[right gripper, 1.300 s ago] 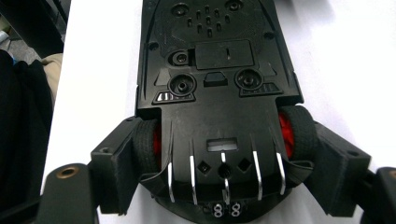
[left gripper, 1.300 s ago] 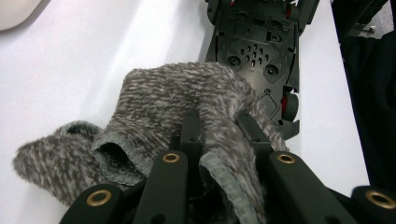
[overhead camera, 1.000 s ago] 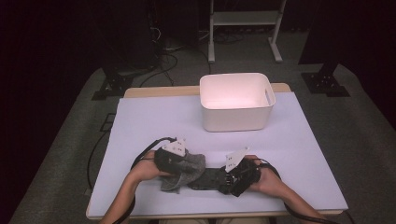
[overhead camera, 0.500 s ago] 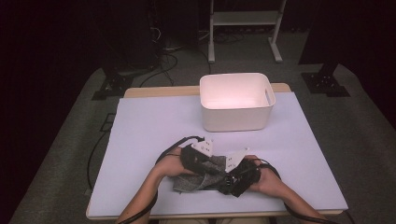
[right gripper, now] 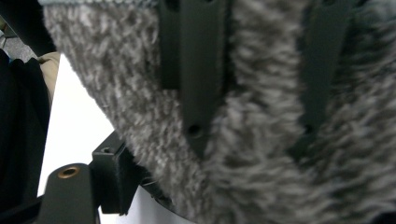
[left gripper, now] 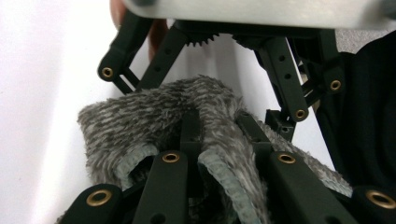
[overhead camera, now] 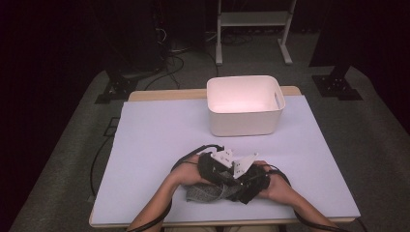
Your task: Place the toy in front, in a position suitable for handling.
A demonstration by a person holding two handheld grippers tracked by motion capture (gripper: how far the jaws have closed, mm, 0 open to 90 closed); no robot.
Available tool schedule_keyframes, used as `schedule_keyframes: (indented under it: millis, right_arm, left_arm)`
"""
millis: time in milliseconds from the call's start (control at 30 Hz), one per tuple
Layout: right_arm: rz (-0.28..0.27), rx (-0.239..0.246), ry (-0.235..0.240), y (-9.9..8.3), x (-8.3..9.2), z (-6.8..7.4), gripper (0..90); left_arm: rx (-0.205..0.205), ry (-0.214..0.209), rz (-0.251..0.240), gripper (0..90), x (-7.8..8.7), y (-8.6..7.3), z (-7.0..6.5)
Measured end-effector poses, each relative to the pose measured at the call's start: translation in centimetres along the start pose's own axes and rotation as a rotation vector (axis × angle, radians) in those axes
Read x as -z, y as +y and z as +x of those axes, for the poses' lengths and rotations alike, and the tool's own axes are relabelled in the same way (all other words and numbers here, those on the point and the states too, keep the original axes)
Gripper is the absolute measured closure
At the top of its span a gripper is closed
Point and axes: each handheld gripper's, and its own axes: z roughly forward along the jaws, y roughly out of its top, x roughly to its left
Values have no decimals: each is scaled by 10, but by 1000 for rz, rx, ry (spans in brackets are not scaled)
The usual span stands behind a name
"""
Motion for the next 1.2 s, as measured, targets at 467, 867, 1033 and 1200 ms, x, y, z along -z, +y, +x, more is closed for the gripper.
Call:
schedule_keyframes:
  millis: [467, 867, 1033, 1200]
  right_arm:
    - [-1, 10, -7, 0, 0, -1, 221]
    - [-4, 6, -2, 0, 0, -2, 221]
    - [-2, 5, 0, 0, 0, -2, 221]
    - [0, 4, -2, 0, 0, -2, 221]
  left_arm:
    - [42, 36, 1, 754, 33, -36, -19]
    - [129, 112, -37, 751, 72, -84, -30]
    - [164, 129, -57, 752, 81, -97, -33]
    - [148, 118, -56, 751, 77, -90, -33]
